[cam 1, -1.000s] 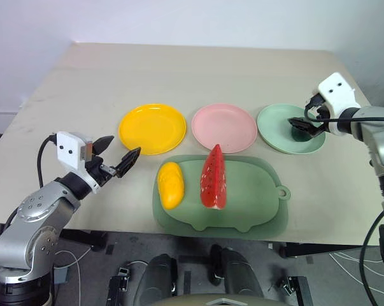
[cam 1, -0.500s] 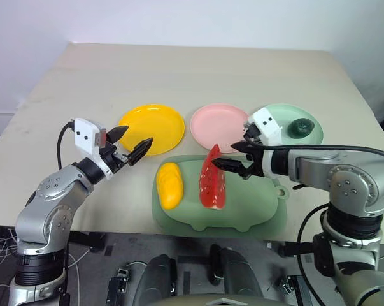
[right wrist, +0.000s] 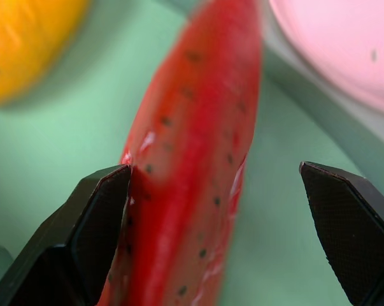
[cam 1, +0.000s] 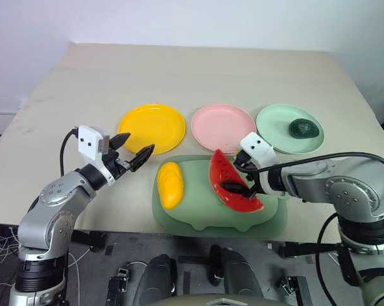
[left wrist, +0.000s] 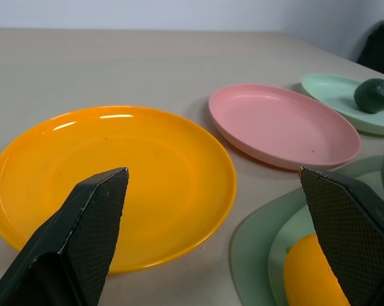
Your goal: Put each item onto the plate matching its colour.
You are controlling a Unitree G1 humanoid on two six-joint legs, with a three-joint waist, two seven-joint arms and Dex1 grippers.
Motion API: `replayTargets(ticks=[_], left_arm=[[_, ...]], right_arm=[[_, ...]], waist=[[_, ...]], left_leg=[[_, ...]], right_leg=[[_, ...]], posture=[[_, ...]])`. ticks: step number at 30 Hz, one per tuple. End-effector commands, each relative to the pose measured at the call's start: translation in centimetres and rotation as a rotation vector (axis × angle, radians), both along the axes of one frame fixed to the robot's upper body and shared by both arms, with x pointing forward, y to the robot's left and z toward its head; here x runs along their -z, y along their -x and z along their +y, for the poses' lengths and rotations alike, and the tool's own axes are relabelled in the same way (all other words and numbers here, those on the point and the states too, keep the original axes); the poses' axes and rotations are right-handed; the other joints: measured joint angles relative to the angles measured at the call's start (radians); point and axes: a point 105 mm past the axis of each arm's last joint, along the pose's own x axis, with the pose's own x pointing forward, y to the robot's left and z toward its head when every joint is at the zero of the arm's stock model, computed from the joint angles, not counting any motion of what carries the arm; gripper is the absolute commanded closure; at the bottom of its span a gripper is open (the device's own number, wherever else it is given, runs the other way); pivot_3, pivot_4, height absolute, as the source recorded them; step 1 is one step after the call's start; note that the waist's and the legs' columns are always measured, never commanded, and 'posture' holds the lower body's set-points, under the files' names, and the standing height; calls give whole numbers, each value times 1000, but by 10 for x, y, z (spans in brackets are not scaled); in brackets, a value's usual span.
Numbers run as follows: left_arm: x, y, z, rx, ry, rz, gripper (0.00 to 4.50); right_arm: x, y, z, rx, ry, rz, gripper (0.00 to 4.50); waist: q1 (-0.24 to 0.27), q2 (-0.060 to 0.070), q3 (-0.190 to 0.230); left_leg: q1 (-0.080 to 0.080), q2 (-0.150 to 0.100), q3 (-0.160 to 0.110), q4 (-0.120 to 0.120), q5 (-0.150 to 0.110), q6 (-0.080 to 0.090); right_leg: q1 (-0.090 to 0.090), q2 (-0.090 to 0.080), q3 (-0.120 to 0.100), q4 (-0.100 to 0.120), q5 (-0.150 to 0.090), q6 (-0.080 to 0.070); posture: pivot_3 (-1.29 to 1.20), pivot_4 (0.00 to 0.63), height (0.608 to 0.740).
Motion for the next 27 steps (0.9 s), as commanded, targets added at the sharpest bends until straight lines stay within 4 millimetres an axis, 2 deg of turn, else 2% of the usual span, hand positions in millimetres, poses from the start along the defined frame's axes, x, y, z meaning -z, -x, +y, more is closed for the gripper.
replayTargets(ticks=[1, 4, 8, 10, 13, 16, 20, 24, 27], left_arm=[[-16, 4, 1, -11, -6, -78, 0], [-16, 4, 1, -15, -7, -82, 0], [-17, 4, 5, -25, -12, -88, 0], [-17, 5, 6, -28, -15, -89, 0], [-19, 5, 7, -34, -20, -93, 0], [-20, 5, 9, -37, -24, -95, 0], [-23, 6, 10, -40, -36, -99, 0], [-26, 8, 12, -48, -44, -106, 0], [-26, 12, 12, -56, -52, -104, 0]], right_arm=[[-6, 1, 4, -33, 32, -46, 206], [-7, 1, 5, -42, 35, -53, 944], [-37, -15, 4, -44, -22, -132, 2345], [-53, -26, 3, -29, -47, -176, 2713], [-82, -54, -3, 17, -61, -277, 2732], [-92, -79, -9, 24, -28, -344, 2732], [-82, -120, -16, 16, 58, -402, 2732], [-66, -143, -7, -29, 72, -393, 2732], [-58, -152, -2, -61, 82, -392, 2732]], waist=[[0, 0, 0], [0, 0, 0], [0, 0, 0], [0, 0, 0], [-1, 0, 0], [0, 0, 0], [-5, 0, 0], [-6, 0, 0], [-13, 1, 1]], left_leg=[[0, 0, 0, 0, 0, 0], [0, 0, 0, 0, 0, 0], [0, 1, 0, 0, 0, 0], [0, 0, 0, 0, 0, 0], [-1, 0, 0, 0, 0, 0], [-1, 0, 1, -1, 0, 0], [-1, 0, 1, -1, 0, 0], [-1, 0, 2, -1, 0, 0], [-1, 0, 2, -1, 0, 0]], right_leg=[[0, 0, 0, 0, 0, 0], [0, 0, 0, 0, 0, 0], [0, 0, 0, -1, 0, 0], [0, 0, 0, -1, 0, 0], [-1, 0, 0, -1, 0, 0], [-1, 0, 0, -1, 0, 0], [-1, 0, 0, -1, 0, 0], [-1, 0, 0, -1, 0, 0], [-2, 0, 0, 0, 0, 0]], posture=[[0, 150, 740], [0, 150, 740], [0, 150, 740], [0, 150, 740], [0, 150, 740], [0, 150, 740], [0, 150, 740], [0, 150, 740], [0, 150, 740]])
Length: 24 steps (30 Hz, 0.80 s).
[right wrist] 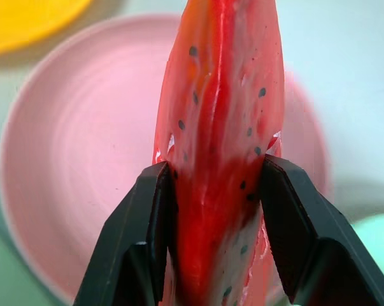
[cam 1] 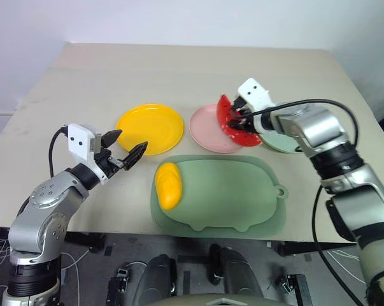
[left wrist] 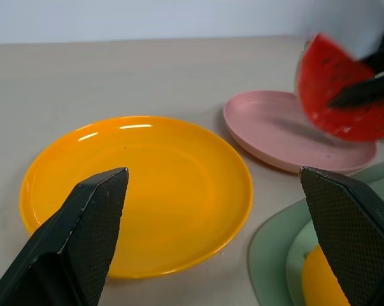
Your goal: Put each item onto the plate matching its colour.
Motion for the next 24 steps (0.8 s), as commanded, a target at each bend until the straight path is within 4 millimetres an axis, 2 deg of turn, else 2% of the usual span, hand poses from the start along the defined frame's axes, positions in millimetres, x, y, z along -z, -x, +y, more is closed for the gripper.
replayTargets(ticks=[1, 2, 4, 7, 10, 12, 16, 18, 21, 24], left_arm=[[-15, 8, 2, -15, -22, -54, 0], [-15, 11, 2, -20, -24, -50, 0], [-15, 14, 4, -32, -26, -39, 0], [-15, 21, 2, -32, -26, -17, 0], [-17, 25, -4, -34, -25, 14, 0], [-17, 28, -8, -32, -28, 40, 0], [-11, 41, -35, 14, -66, 111, 0], [-8, 43, -47, 19, -78, 143, 0], [4, 37, -50, -57, -83, 238, 0], [10, 39, -71, -18, -66, 306, 0]], right_arm=[[-20, -10, 7, -62, 27, -91, 2007], [-20, -10, 8, -81, 30, -96, 1773], [-24, -10, 12, -111, 26, -119, 1009], [-49, -5, 19, -181, 24, -266, 34], [-74, 4, 18, -212, -7, -383, 34], [-84, 10, 13, -213, -26, -423, 34], [-101, 26, -7, -214, -91, -498, 34], [-104, 41, -11, -267, -154, -510, 34], [-96, 62, -21, -332, -199, -460, 34], [-81, 74, -31, -338, -215, -391, 34]], waist=[[-5, 0, 0], [-6, 0, 0], [-10, 0, 0], [-12, 1, 0], [-11, 1, 0], [-9, 1, 0], [-5, 0, 0], [-3, 0, 0], [1, 0, 0], [6, 0, 0]], left_leg=[[0, 0, 0, 0, 0, 0], [0, 0, 0, 0, 0, 0], [0, 1, -1, 0, 0, 0], [0, 1, -1, 0, 1, -1], [0, 1, -1, 0, 1, -1], [0, 1, -2, 0, 1, -3], [0, 1, -2, 0, 1, -3], [1, 0, -2, 0, 1, -3], [2, 0, -3, 0, 1, -2], [3, 0, -3, 0, 1, -1]], right_leg=[[0, 0, 0, 0, 0, 0], [0, 0, 0, 0, 0, 0], [0, -1, 0, 0, 0, 0], [0, -1, 0, 0, 0, 0], [0, -1, 0, 1, 0, 0], [0, -1, 0, 1, 0, 0], [1, -2, 0, 0, 0, 0], [2, -2, 0, 0, 0, 0], [3, -2, 0, 0, 0, 1], [3, -1, 0, 1, 0, 0]], posture=[[0, 150, 740], [0, 150, 740], [0, 150, 740], [0, 150, 740], [0, 150, 740], [0, 150, 740], [0, 150, 740], [0, 150, 740], [0, 150, 740], [0, 150, 740]])
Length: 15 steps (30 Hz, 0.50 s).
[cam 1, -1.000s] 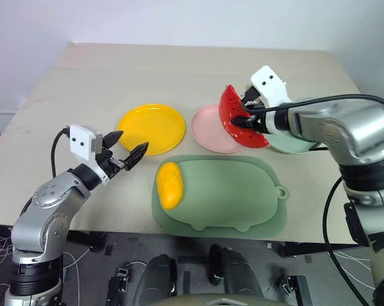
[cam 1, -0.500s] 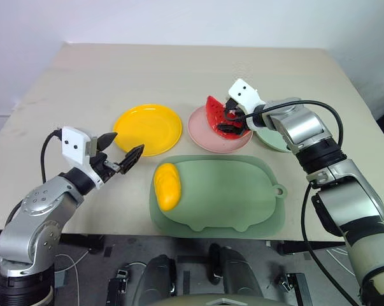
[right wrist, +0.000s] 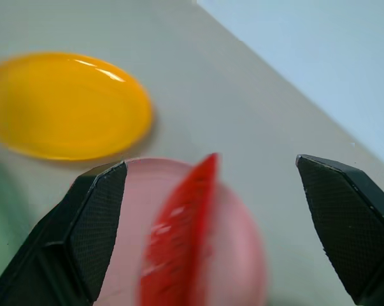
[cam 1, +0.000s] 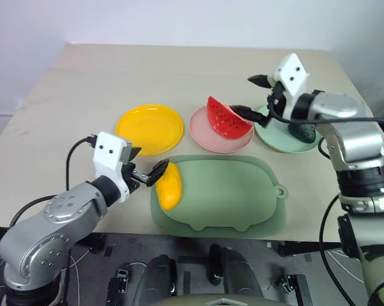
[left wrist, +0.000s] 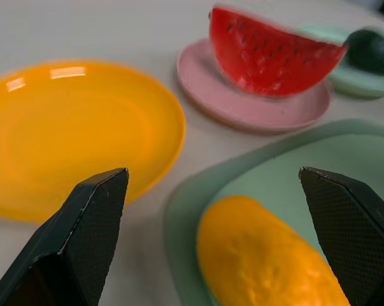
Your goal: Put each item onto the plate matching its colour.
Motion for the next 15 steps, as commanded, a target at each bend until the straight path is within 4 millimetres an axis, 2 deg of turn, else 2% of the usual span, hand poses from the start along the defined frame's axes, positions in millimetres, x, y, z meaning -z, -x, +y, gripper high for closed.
replayTargets(ticks=[1, 6, 11, 15], left_arm=[[2, 5, -20, 30, 8, 44, 0], [14, 3, -33, 31, 2, 130, 0], [35, 3, -28, -17, -106, 220, 0], [43, 1, -25, -48, -113, 263, 0]], right_arm=[[-9, 16, -4, -31, -23, -16, 34], [0, 21, 1, -34, -51, 13, 34], [2, 25, 7, -30, -73, 21, 34], [8, 27, 5, -16, -66, 29, 34]], waist=[[3, 0, 0], [4, 0, 0], [10, 0, 0], [11, -1, 0]], left_leg=[[0, 0, 0, 0, 0, 0], [1, -1, 0, 0, 1, -1], [1, -1, 0, 0, 3, -6], [1, -2, 0, 0, 3, -6]], right_leg=[[1, 0, 0, 0, 0, 0], [1, 1, 0, 0, 0, 0], [1, 1, 0, 0, 0, 0], [1, 1, 0, 0, 0, 0]], posture=[[0, 150, 740], [0, 150, 740], [0, 150, 740], [0, 150, 740]])
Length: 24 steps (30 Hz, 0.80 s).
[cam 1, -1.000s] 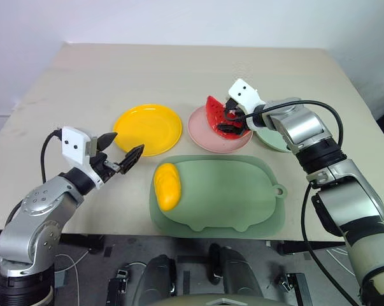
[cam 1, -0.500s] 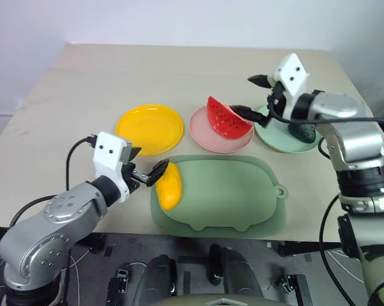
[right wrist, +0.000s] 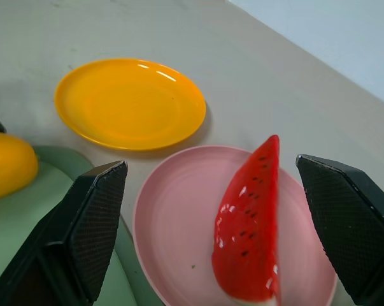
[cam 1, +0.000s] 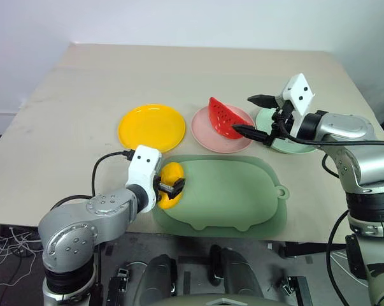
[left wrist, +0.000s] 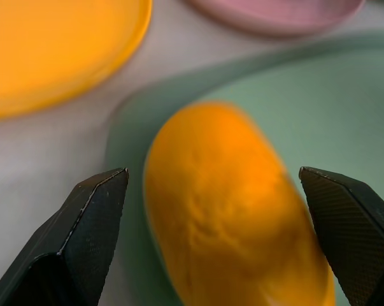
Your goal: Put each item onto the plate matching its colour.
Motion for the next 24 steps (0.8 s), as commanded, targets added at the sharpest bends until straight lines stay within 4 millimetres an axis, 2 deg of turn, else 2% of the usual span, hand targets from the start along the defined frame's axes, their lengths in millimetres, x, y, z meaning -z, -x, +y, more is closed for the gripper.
replayTargets(ticks=[1, 5, 8, 10, 11, 14, 19, 22, 24], left_arm=[[7, -2, 5, -34, -30, 31, 0], [10, -8, 3, -33, -17, 49, 0], [12, -11, 4, -35, -14, 56, 558], [13, -11, 4, -25, -17, 57, 1186], [13, -11, 4, -21, -20, 57, 1326], [8, -13, 3, -6, -13, 34, 1327], [-18, -25, -1, 16, 27, -76, 1327], [-56, -54, 23, -76, 13, -213, 1327], [-68, -70, 37, -115, -10, -263, 1327]], right_arm=[[-10, 7, -1, 3, -16, -41, 34], [-5, 13, -2, 2, -18, -17, 34], [1, 19, -7, 8, -8, 1, 0], [2, 21, -9, 14, -7, 8, 0], [3, 22, -9, 18, -7, 10, 0], [6, 27, -10, 13, -13, 30, 0], [14, 38, -10, 13, -27, 79, 0], [30, 52, -11, -2, -18, 156, 0], [39, 57, -8, -6, -28, 190, 0]], waist=[[0, 0, 0], [-1, 0, 0], [-1, 0, 0], [0, 0, 0], [0, 0, 0], [0, 0, 0], [2, 0, 0], [6, -2, 1], [0, -2, 0]], left_leg=[[0, 0, 0, 0, 0, 0], [0, 0, 0, 0, 0, 0], [0, 0, 0, 0, -1, 2], [0, 0, 0, 0, -2, 4], [0, 0, 0, 0, -2, 4], [0, 0, 0, 0, -2, 4], [-1, 0, -1, 0, -2, 4], [-1, 0, -2, 1, -2, 4], [-1, -1, -2, 0, -2, 4]], right_leg=[[0, 0, 0, 0, 0, 0], [0, 0, 0, 0, 0, 0], [0, 1, 0, 0, 0, 0], [0, 0, 0, 0, 0, 0], [0, 0, 0, 0, 0, 0], [0, 0, 0, 0, 0, 0], [0, 0, 0, 0, 0, 0], [0, 0, -1, 0, 0, 0], [0, 1, -2, 0, 0, 0]], posture=[[0, 150, 740], [0, 150, 740], [0, 150, 740], [0, 150, 740], [0, 150, 740], [0, 150, 740], [0, 150, 740], [0, 150, 740], [0, 150, 740]])
